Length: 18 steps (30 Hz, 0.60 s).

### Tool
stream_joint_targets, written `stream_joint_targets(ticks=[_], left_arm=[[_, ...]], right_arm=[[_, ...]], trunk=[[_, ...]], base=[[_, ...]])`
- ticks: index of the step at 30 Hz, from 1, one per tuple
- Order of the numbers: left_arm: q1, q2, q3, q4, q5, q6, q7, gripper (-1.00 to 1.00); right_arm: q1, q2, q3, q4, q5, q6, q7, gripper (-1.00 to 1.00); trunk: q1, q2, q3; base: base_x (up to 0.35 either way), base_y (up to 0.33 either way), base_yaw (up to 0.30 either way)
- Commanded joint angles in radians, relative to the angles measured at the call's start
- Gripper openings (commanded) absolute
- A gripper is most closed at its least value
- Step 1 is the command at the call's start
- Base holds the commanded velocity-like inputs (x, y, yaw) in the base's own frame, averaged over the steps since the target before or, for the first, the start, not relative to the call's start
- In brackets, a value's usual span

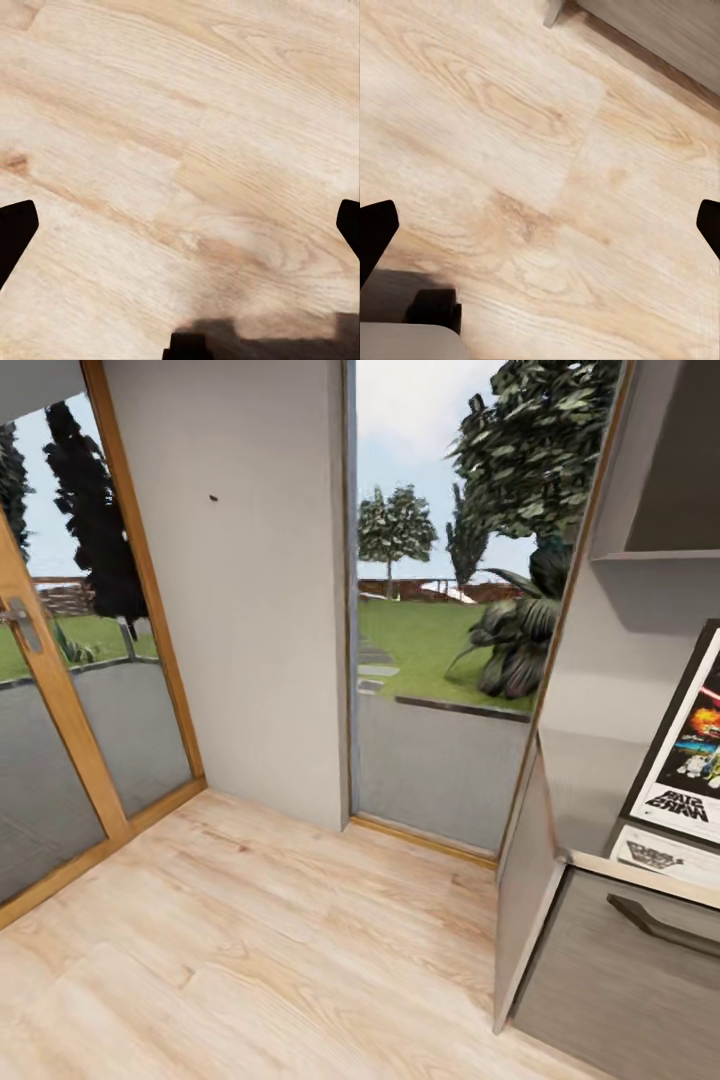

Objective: Pick up the poster from the kitchen countertop and hang it on one of the wall nails in the kitchen.

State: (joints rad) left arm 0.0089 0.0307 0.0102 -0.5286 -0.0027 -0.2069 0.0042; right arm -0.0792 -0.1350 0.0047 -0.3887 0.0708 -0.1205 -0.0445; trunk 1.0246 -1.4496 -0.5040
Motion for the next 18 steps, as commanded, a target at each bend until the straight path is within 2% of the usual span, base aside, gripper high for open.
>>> stream_joint_targets(ticks=[1, 15, 18], left_arm=[[0.0, 0.0, 0.001, -0.001, 0.0, -0.002, 0.0, 1.0], [0.0, 0.0, 0.001, -0.001, 0.0, -0.002, 0.0, 1.0], [0.0, 0.0, 0.001, -0.001, 0.0, -0.002, 0.0, 1.0]], right_arm=[[-0.001, 0.0, 0.001, 0.001, 0.007, -0.002, -0.005, 1.0], [-0.001, -0.001, 0.0, 0.001, 0.006, -0.001, -0.005, 1.0], [-0.001, -0.001, -0.001, 0.001, 0.006, -0.001, -0.005, 1.0]], trunk=[[0.0, 0.0, -0.001], [0.0, 0.0, -0.001], [0.0, 0.0, -0.001]], base=[[0.204, 0.305, -0.225], [0.204, 0.305, -0.284], [0.202, 0.305, -0.138]])
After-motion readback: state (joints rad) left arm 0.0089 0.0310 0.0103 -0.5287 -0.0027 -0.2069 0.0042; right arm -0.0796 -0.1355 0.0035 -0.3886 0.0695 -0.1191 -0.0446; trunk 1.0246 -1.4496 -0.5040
